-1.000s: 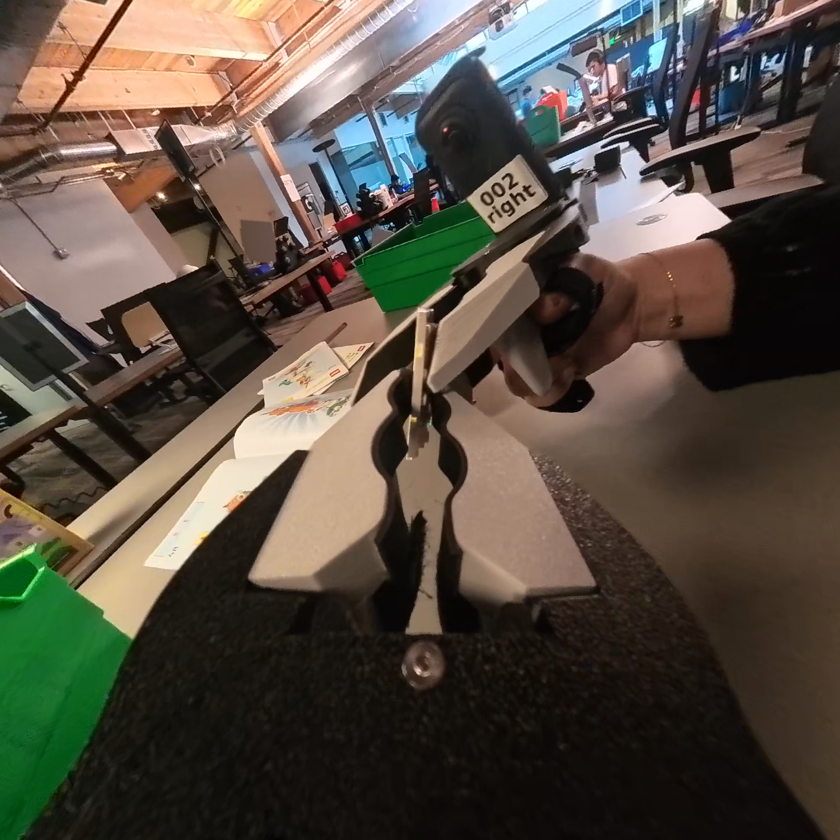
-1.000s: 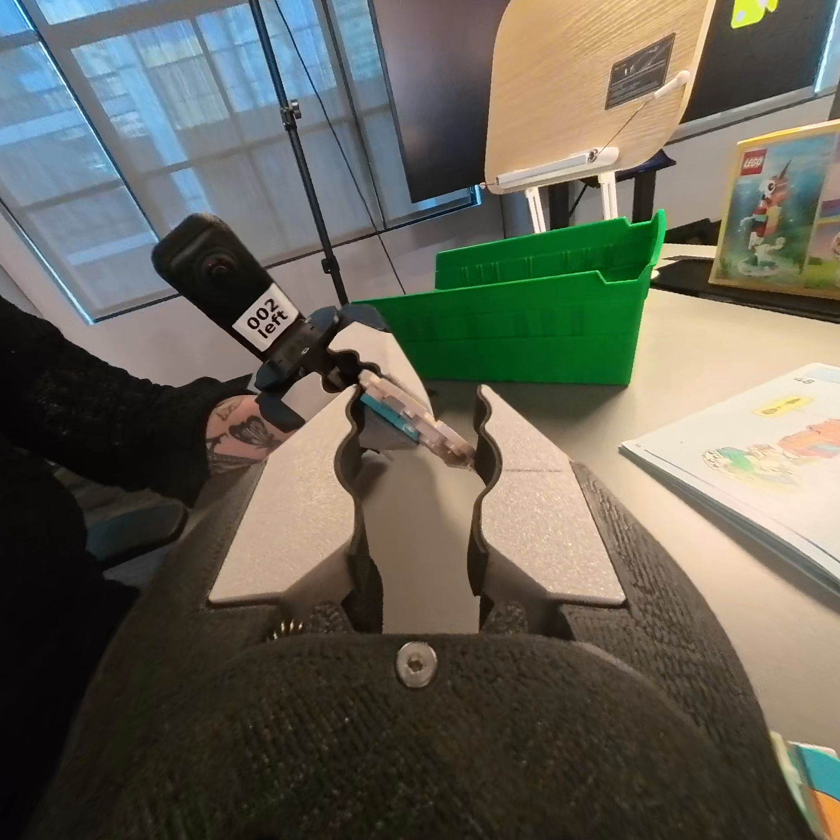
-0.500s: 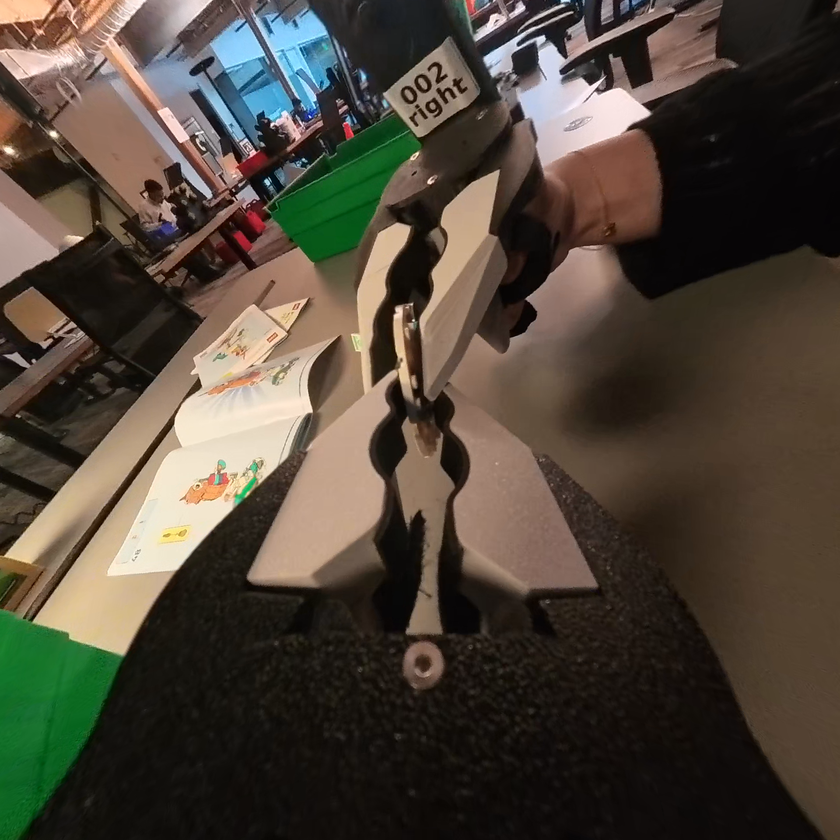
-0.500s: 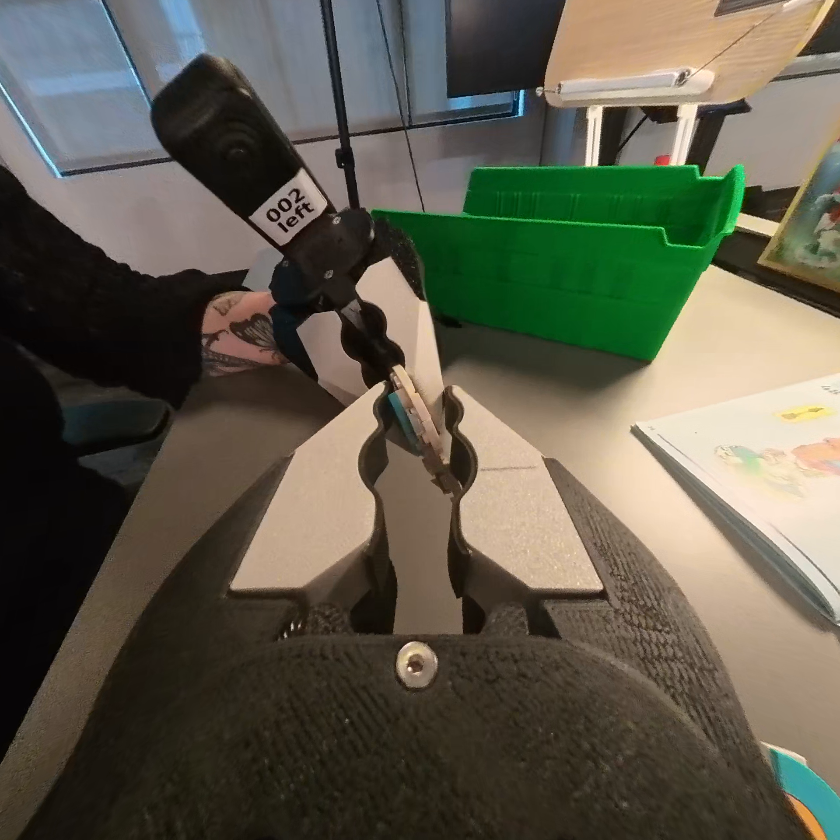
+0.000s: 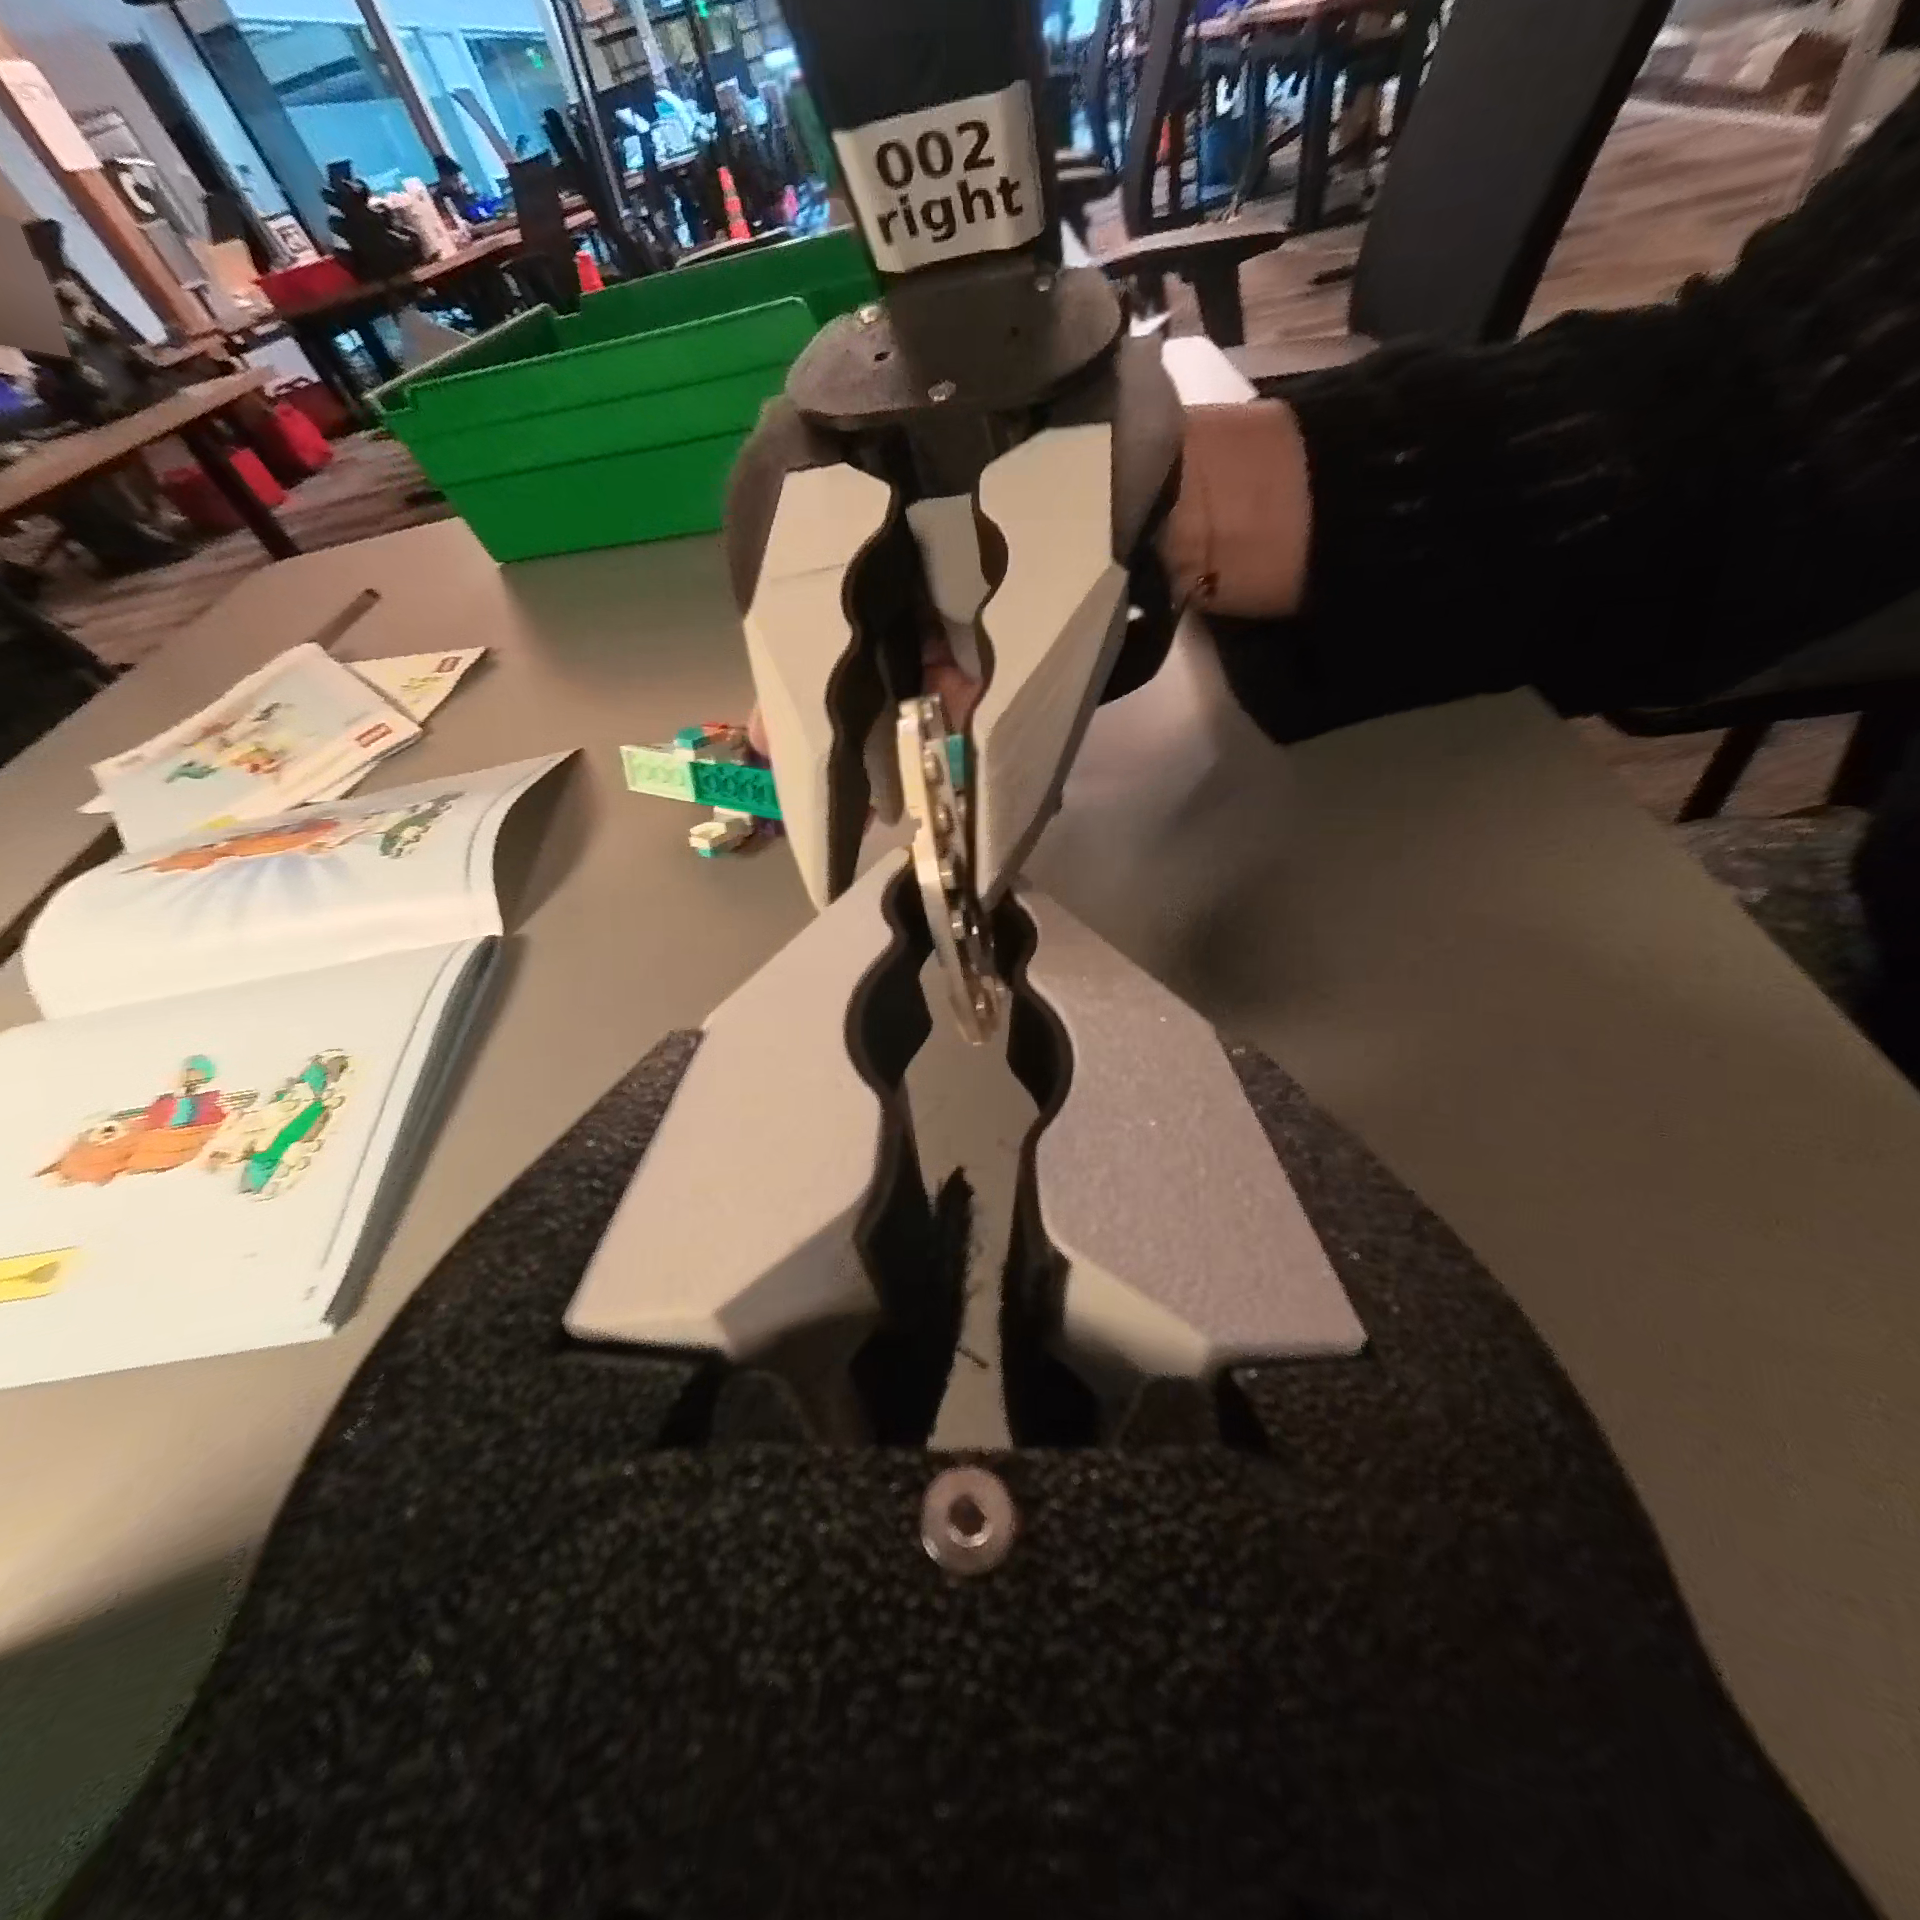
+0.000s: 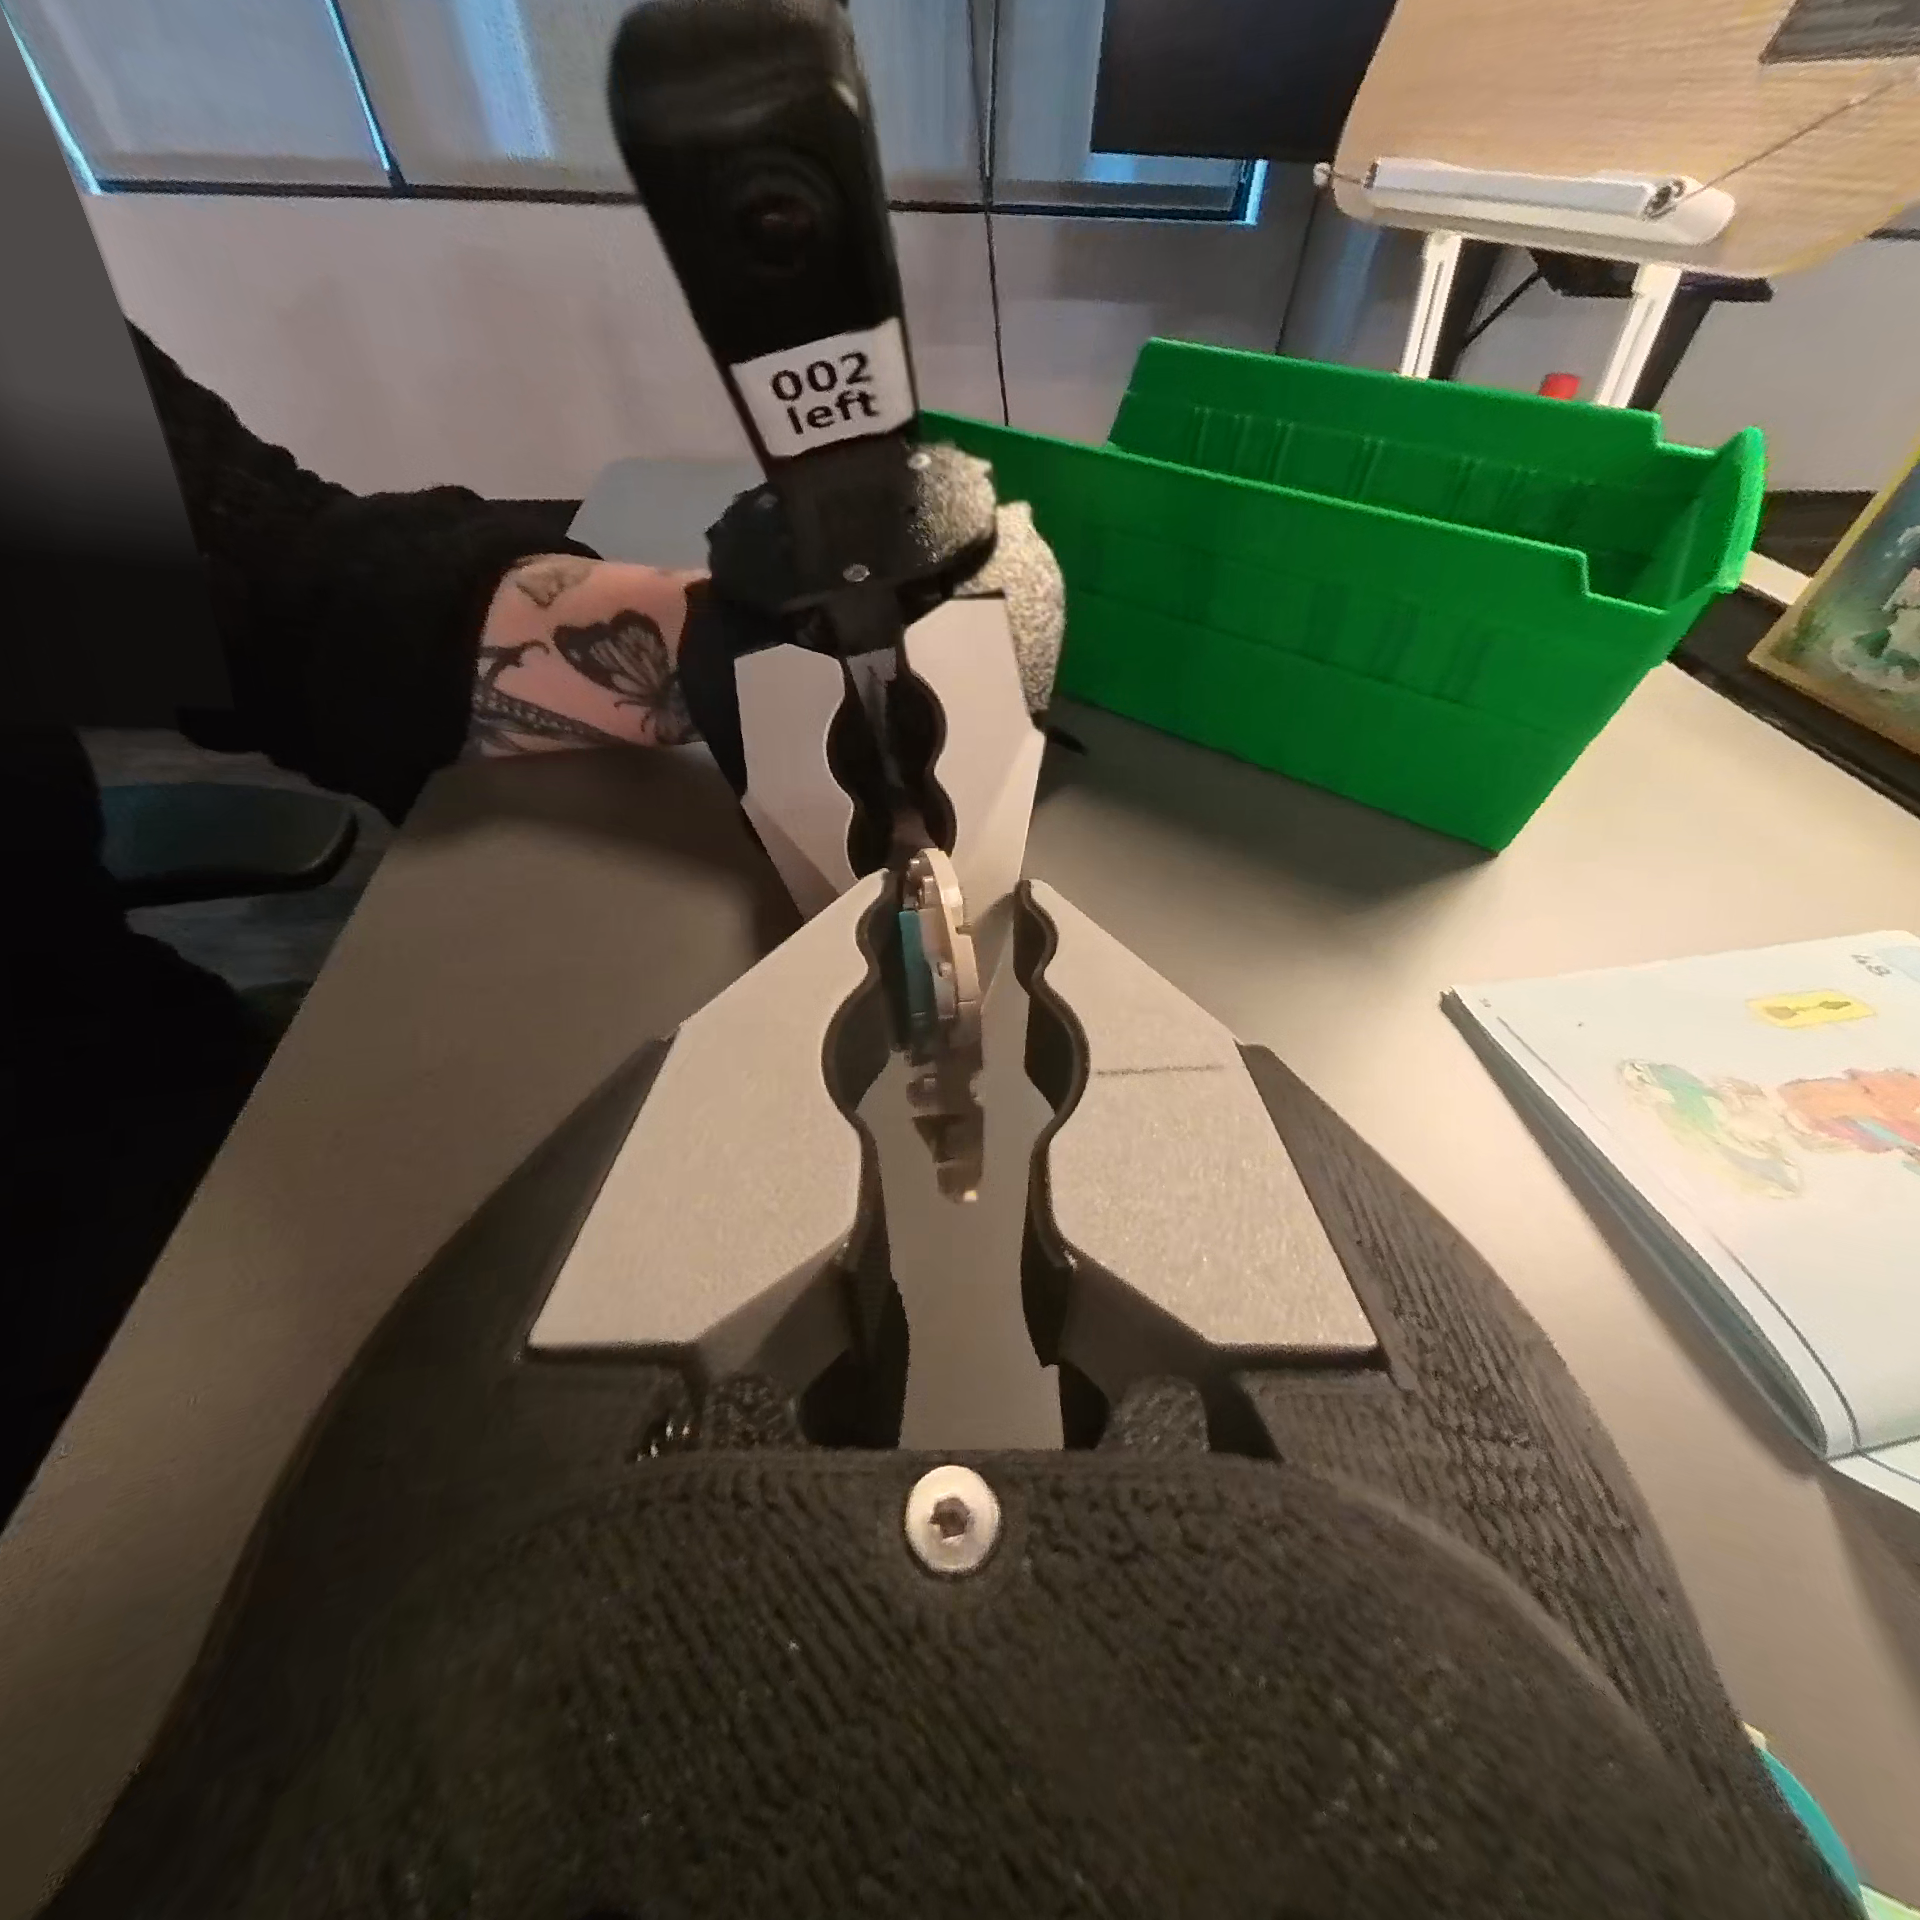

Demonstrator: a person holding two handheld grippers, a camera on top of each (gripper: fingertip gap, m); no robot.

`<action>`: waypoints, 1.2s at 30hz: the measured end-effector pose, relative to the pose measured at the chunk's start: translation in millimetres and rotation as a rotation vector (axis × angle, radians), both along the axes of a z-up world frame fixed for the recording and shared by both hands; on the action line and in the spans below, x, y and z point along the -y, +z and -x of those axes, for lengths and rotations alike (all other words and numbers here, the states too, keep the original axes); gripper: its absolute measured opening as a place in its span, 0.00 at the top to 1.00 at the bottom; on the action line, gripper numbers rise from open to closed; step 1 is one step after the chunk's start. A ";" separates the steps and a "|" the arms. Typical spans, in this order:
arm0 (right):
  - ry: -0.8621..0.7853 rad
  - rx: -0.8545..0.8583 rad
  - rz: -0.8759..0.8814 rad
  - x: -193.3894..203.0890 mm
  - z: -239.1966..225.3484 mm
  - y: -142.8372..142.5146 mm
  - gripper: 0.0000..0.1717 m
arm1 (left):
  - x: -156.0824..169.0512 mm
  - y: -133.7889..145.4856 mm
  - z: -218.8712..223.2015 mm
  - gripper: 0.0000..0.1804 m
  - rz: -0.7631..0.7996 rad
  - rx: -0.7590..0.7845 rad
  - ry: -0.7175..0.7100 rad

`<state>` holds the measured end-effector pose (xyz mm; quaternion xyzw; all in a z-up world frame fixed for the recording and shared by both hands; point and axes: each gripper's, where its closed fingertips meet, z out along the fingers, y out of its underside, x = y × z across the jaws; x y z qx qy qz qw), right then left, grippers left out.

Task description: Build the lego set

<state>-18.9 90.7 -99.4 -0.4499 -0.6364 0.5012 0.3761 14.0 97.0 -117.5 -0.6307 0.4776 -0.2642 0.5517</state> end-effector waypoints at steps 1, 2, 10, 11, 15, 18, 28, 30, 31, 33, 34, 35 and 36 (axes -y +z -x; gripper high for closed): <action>0.005 -0.004 -0.002 1.0 -0.7 0.9 0.89 | 1.2 0.6 -1.1 0.96 0.009 0.012 -0.011; 0.011 -0.005 -0.002 1.8 -1.4 1.2 0.89 | 2.2 0.8 -2.0 0.96 0.010 0.016 -0.018; 0.116 -0.032 0.081 13.7 -10.9 10.4 0.82 | 10.9 11.1 -8.8 0.97 0.002 0.083 -0.074; 0.114 -0.038 0.101 12.0 -11.2 12.4 0.83 | 9.2 15.1 -7.3 0.97 -0.008 0.101 -0.061; -0.007 -0.057 0.161 -4.8 0.9 14.8 0.71 | -10.4 30.8 5.0 0.98 -0.189 0.093 0.107; -0.044 -0.059 0.248 -9.8 8.1 13.8 0.66 | -18.9 34.1 9.7 0.97 -0.352 -0.006 0.213; -0.031 -0.044 0.417 -14.5 7.2 17.6 0.65 | -22.2 36.0 9.4 0.97 -0.579 -0.187 0.299; -0.007 -0.023 0.420 -11.6 5.4 15.3 0.65 | -20.3 34.3 8.0 0.97 -0.632 -0.249 0.290; 0.004 -0.012 0.419 -10.1 4.6 13.6 0.65 | -19.4 33.1 7.8 0.97 -0.654 -0.282 0.283; 0.017 -0.017 0.434 -9.0 4.3 14.4 0.65 | -18.9 33.6 7.6 0.96 -0.678 -0.310 0.292; 0.023 -0.020 0.449 -8.8 4.0 15.2 0.65 | -18.9 33.9 7.4 0.96 -0.683 -0.318 0.297; 0.026 -0.018 0.459 -8.9 3.8 14.9 0.64 | -19.4 33.4 7.4 0.96 -0.703 -0.342 0.301; 0.029 -0.012 0.458 -8.8 3.4 13.8 0.64 | -19.6 32.1 7.3 0.96 -0.717 -0.364 0.303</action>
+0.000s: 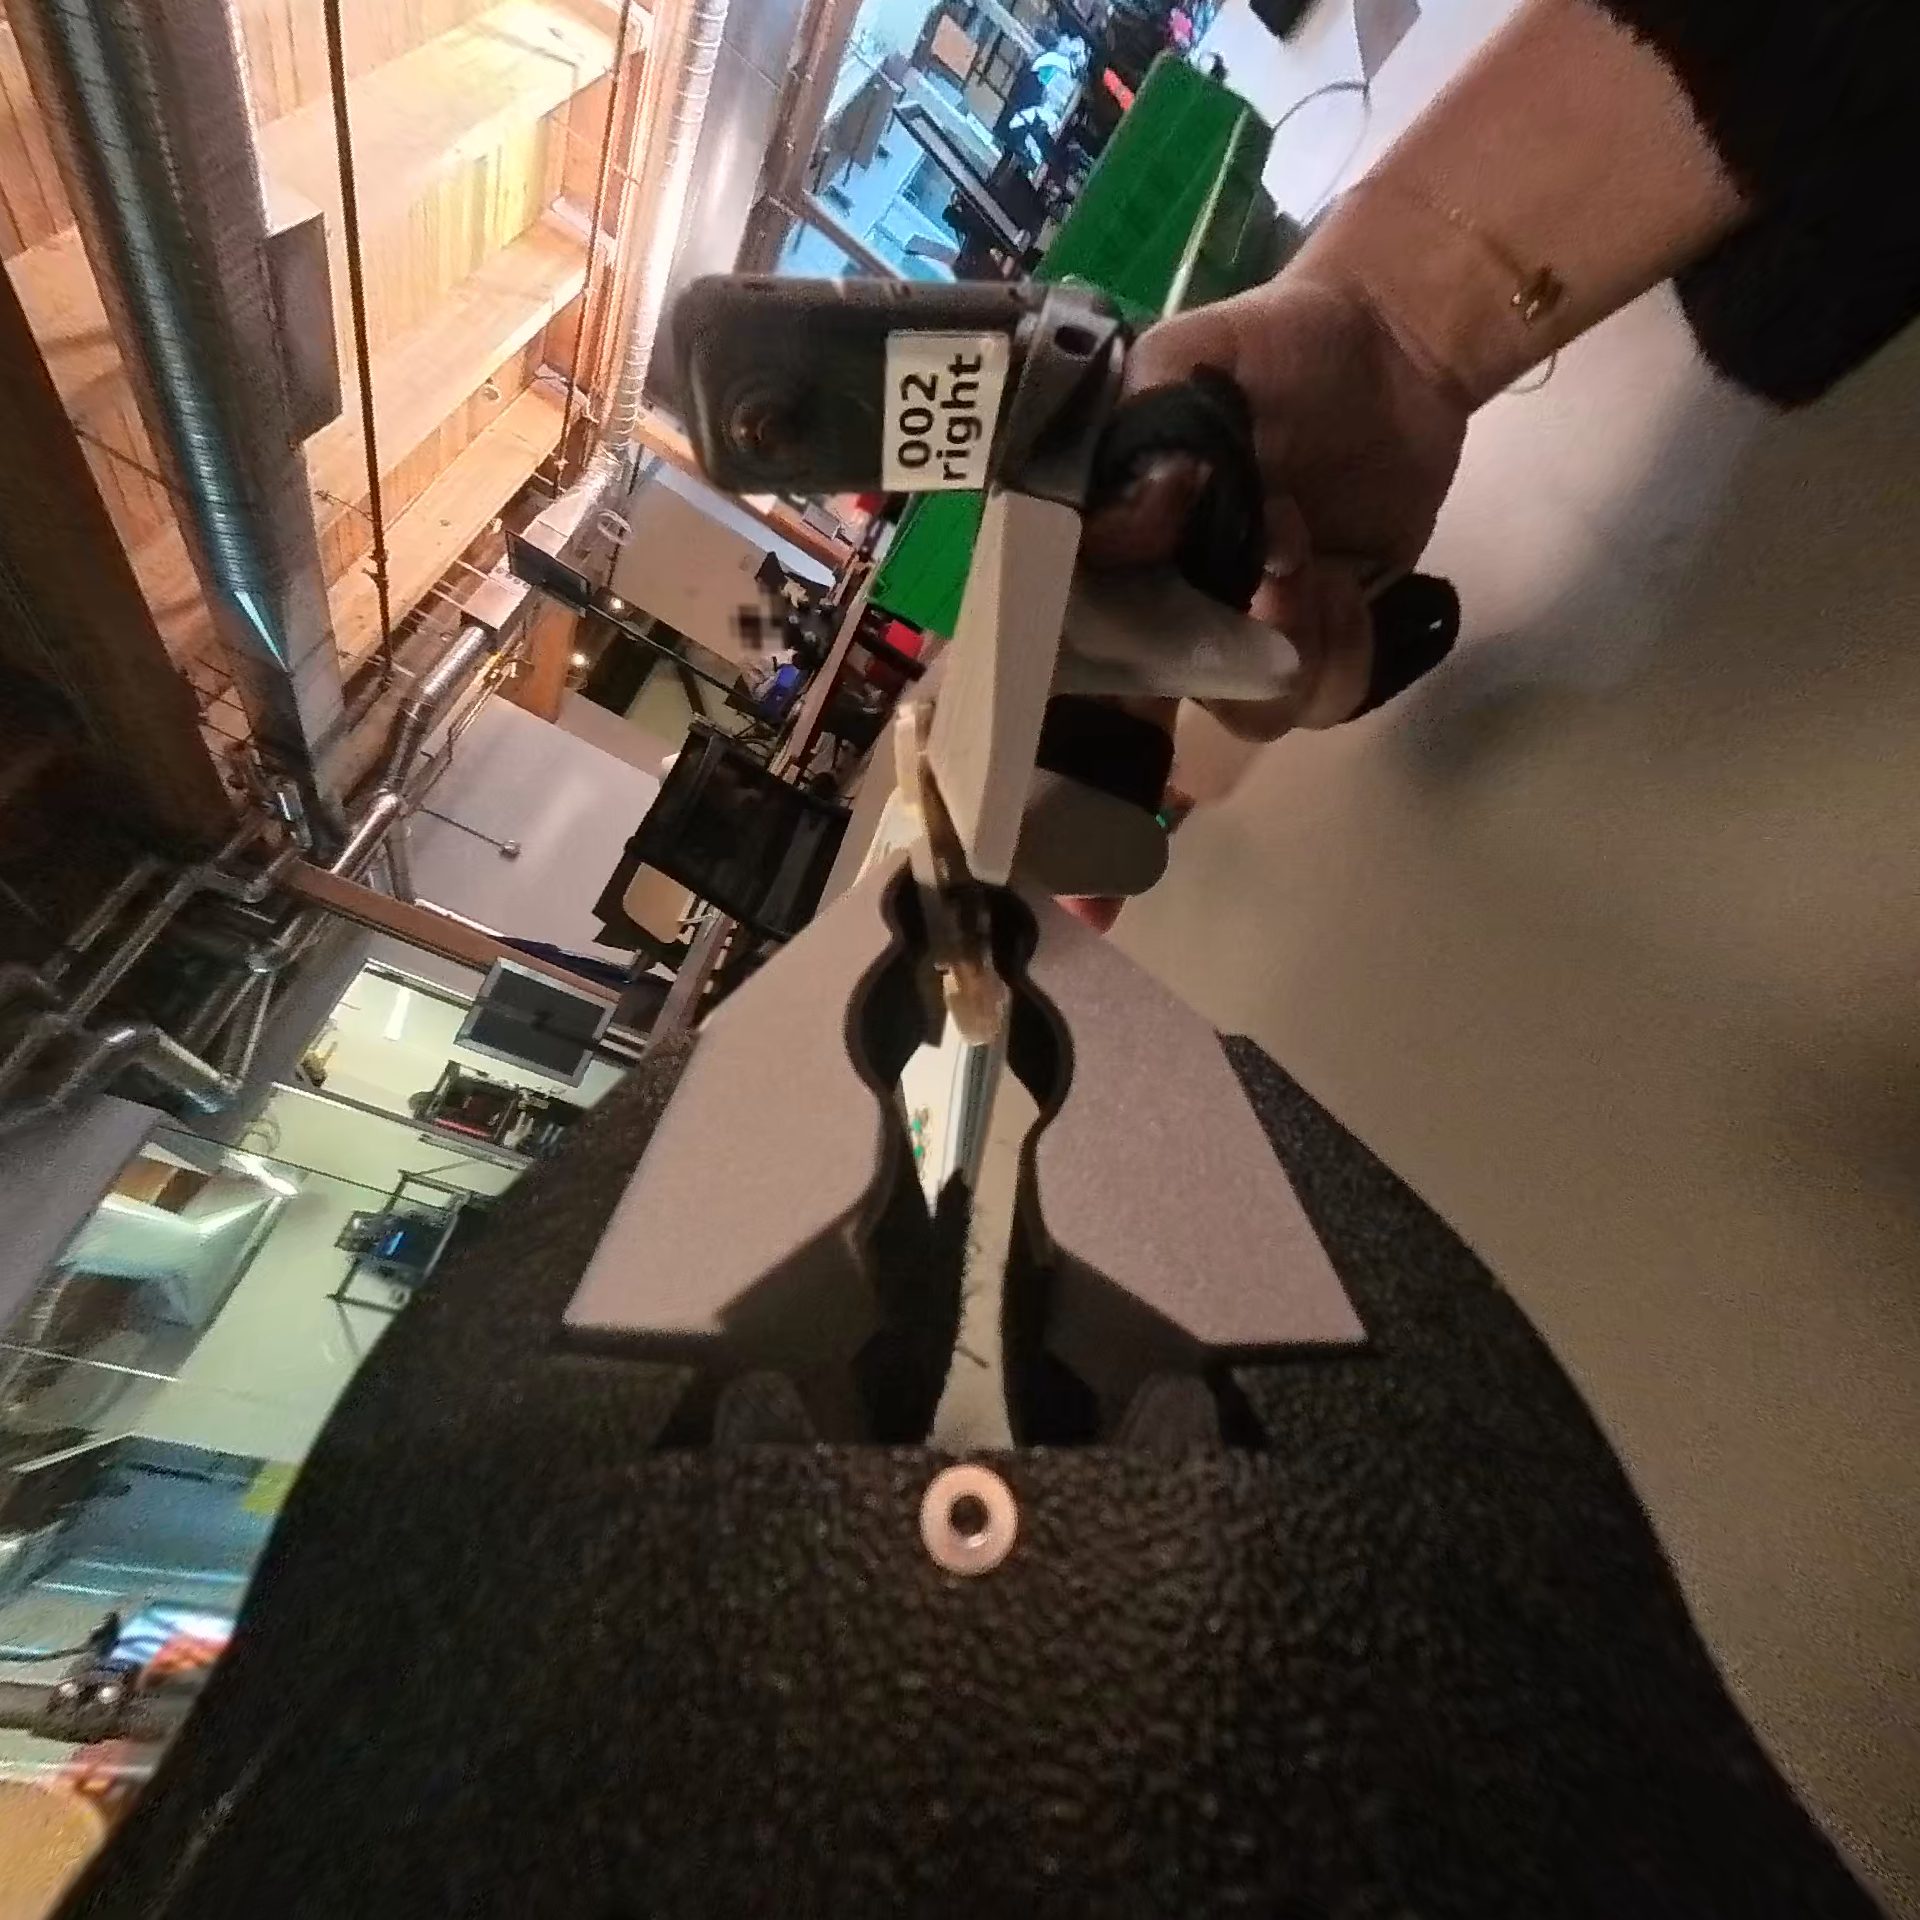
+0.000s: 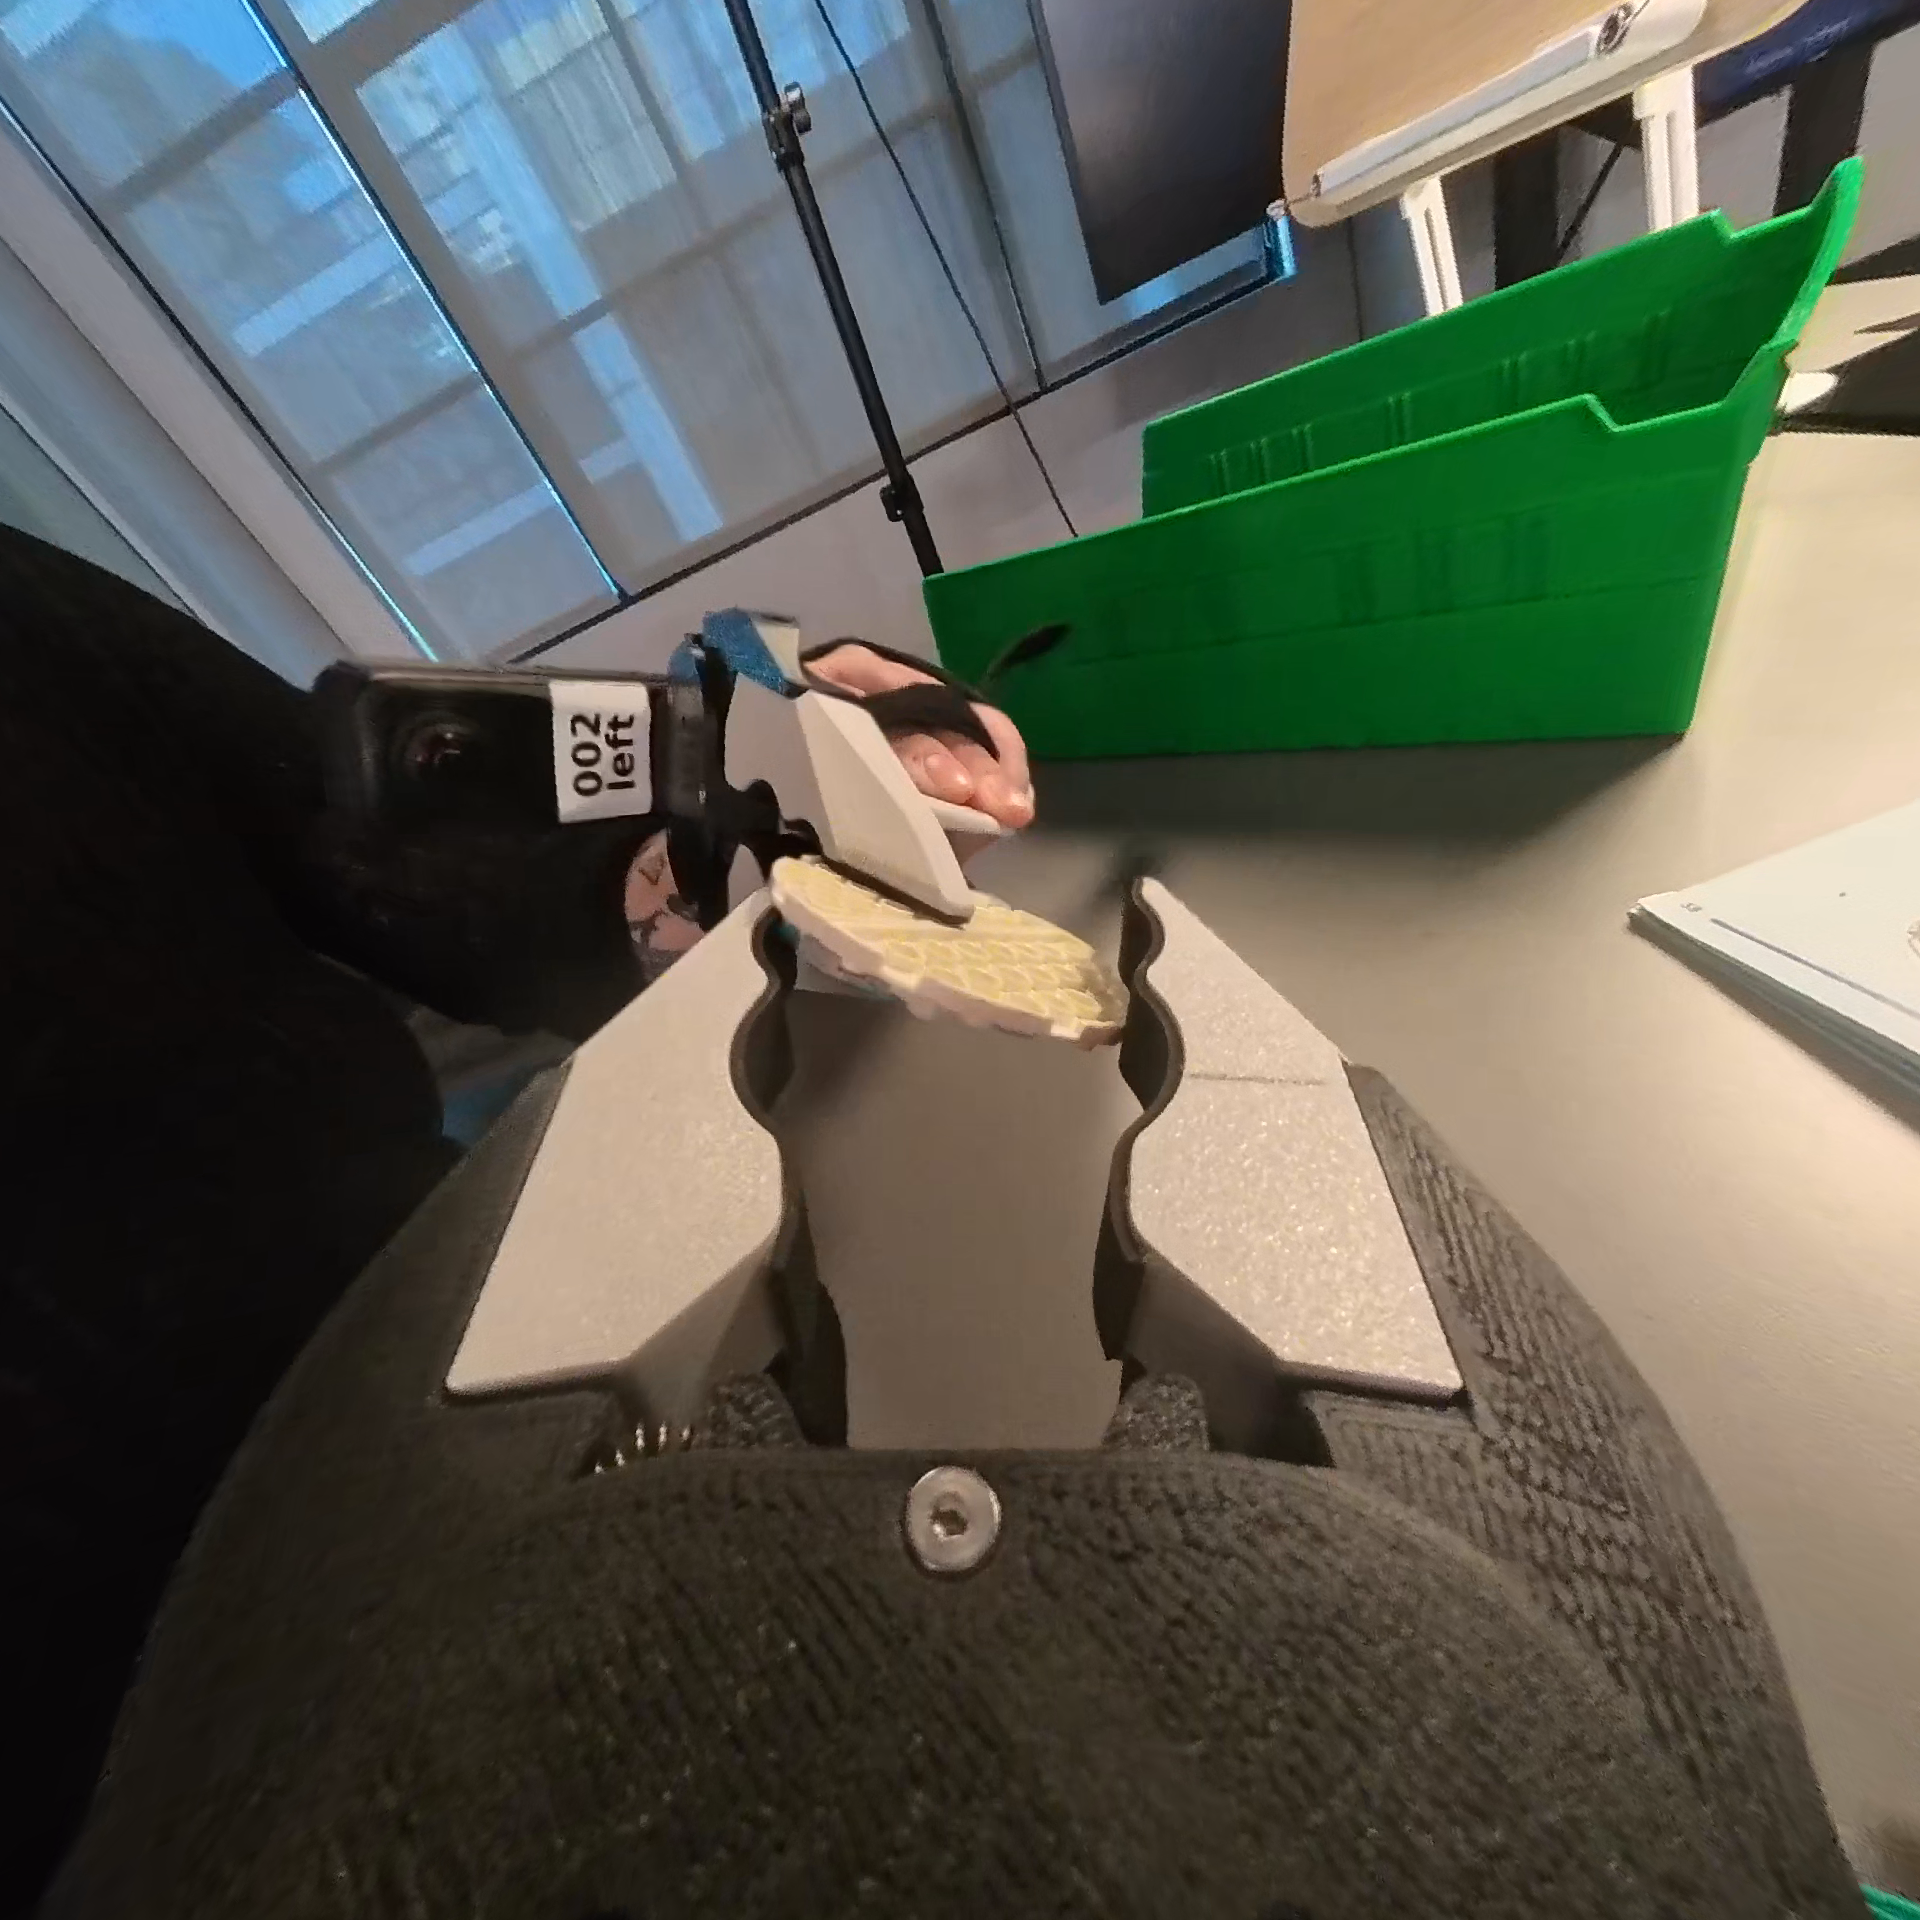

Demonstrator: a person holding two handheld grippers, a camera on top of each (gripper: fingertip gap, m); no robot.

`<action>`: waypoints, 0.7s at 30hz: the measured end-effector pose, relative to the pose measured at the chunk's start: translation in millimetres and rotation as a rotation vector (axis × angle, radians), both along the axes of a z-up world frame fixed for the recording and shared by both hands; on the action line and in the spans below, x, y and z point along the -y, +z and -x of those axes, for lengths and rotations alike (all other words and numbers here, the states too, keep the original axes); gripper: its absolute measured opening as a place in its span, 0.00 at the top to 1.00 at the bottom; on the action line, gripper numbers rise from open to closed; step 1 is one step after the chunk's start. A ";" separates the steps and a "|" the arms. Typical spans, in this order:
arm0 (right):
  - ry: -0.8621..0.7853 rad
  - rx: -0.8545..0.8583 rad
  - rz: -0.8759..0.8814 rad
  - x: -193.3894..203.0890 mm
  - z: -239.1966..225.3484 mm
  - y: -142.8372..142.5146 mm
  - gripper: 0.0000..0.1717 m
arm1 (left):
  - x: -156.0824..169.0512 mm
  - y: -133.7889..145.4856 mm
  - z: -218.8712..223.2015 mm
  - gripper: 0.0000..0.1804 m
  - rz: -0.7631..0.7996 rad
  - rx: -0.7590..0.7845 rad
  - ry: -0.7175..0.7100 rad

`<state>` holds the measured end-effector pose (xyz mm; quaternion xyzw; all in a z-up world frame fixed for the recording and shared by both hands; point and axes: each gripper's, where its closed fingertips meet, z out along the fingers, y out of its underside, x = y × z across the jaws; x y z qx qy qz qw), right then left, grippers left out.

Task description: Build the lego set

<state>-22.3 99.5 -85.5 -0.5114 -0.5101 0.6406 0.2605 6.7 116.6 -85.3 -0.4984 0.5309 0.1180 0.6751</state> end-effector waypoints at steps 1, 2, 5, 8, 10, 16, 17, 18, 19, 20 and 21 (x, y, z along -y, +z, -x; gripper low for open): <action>0.005 0.008 -0.001 0.4 -0.5 -1.4 0.64 | 0.0 -1.2 -0.1 0.96 -0.005 -0.016 0.004; 0.013 0.015 0.004 1.1 -1.0 -2.2 0.64 | 0.2 -1.7 -0.2 0.96 -0.015 -0.037 0.009; 0.038 0.033 -0.045 5.1 -3.5 -5.9 0.64 | 3.8 -3.7 -2.3 0.97 0.009 -0.053 -0.011; 0.041 0.077 -0.177 9.8 -4.4 -15.2 0.66 | 8.8 -10.5 -2.0 0.97 0.118 -0.037 -0.058; 0.033 0.130 -0.306 10.2 -4.7 -26.8 0.79 | 8.3 -26.5 3.6 0.97 0.206 -0.094 -0.061; 0.022 0.171 -0.370 8.2 -3.5 -37.8 0.81 | 7.3 -36.7 4.7 0.97 0.293 -0.066 -0.077; 0.012 0.176 -0.386 6.9 -2.6 -39.6 0.82 | 6.4 -38.3 5.7 0.97 0.308 -0.058 -0.074; 0.000 0.177 -0.389 5.2 -1.6 -39.9 0.82 | 4.6 -38.1 6.7 0.97 0.318 -0.038 -0.067; -0.018 0.173 -0.378 2.3 -0.6 -38.5 0.81 | 1.3 -36.4 8.3 0.97 0.326 -0.007 -0.051; -0.035 0.164 -0.355 -0.7 0.4 -36.0 0.76 | -3.9 -33.8 11.7 0.97 0.333 0.031 -0.021; -0.041 0.141 -0.328 -1.7 1.1 -31.5 0.71 | -7.9 -32.6 14.7 0.97 0.347 0.065 0.001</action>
